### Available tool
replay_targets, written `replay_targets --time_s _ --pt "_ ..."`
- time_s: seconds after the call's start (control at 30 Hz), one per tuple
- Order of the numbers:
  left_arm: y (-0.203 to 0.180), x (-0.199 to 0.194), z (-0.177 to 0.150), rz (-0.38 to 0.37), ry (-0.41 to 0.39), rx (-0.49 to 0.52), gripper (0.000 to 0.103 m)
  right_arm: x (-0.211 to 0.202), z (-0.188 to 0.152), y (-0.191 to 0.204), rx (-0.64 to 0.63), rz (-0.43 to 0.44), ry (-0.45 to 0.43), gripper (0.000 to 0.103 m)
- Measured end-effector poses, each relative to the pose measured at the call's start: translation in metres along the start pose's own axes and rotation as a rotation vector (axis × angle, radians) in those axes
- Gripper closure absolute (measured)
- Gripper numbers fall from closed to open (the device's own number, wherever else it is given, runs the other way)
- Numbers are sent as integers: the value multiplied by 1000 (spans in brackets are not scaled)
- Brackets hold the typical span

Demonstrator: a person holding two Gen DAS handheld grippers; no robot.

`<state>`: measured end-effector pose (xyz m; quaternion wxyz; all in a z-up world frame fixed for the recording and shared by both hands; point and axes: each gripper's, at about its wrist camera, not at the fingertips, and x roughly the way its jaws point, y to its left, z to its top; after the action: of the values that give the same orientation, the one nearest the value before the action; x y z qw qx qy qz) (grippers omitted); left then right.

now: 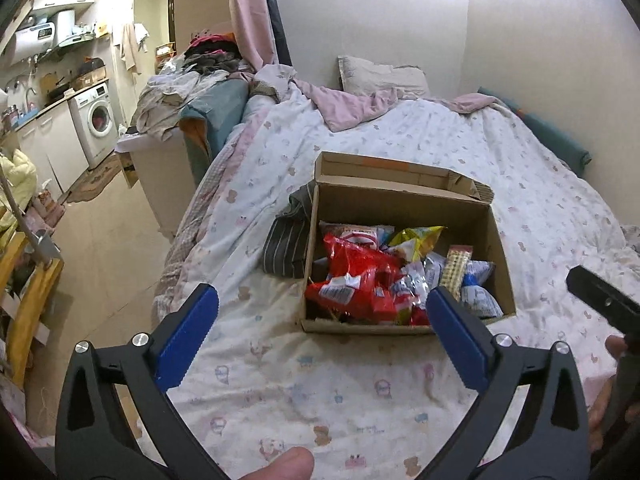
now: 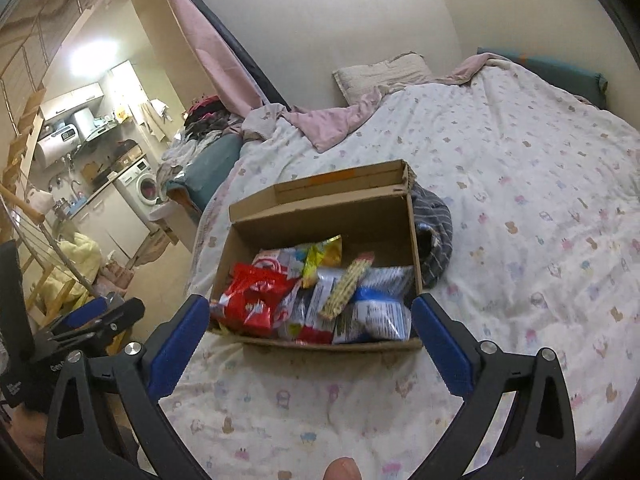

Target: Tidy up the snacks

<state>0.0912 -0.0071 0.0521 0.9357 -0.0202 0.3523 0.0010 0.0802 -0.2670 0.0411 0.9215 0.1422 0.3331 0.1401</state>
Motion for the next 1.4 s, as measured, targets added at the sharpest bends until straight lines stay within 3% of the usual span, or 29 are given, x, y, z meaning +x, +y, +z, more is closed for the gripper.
replay_targets --time_s 0.2,0.43,0.57,0.7,1.4 --pt "1 -8 -17 -31 -22 -3 0 -8 -17 6 -42 -44 -4 0" --pt "-12 6 -29 -14 -4 59 0 -7 -26 16 -117 -132 -73 0" --pt "-3 10 -25 -13 4 9 0 6 -24 10 -116 -185 -61 0" --pt "5 8 -21 -15 -8 -35 0 10 -23 8 -101 -191 -57 0" --pt "5 4 -21 -18 -16 -22 0 15 -29 12 -112 -192 -32 0"
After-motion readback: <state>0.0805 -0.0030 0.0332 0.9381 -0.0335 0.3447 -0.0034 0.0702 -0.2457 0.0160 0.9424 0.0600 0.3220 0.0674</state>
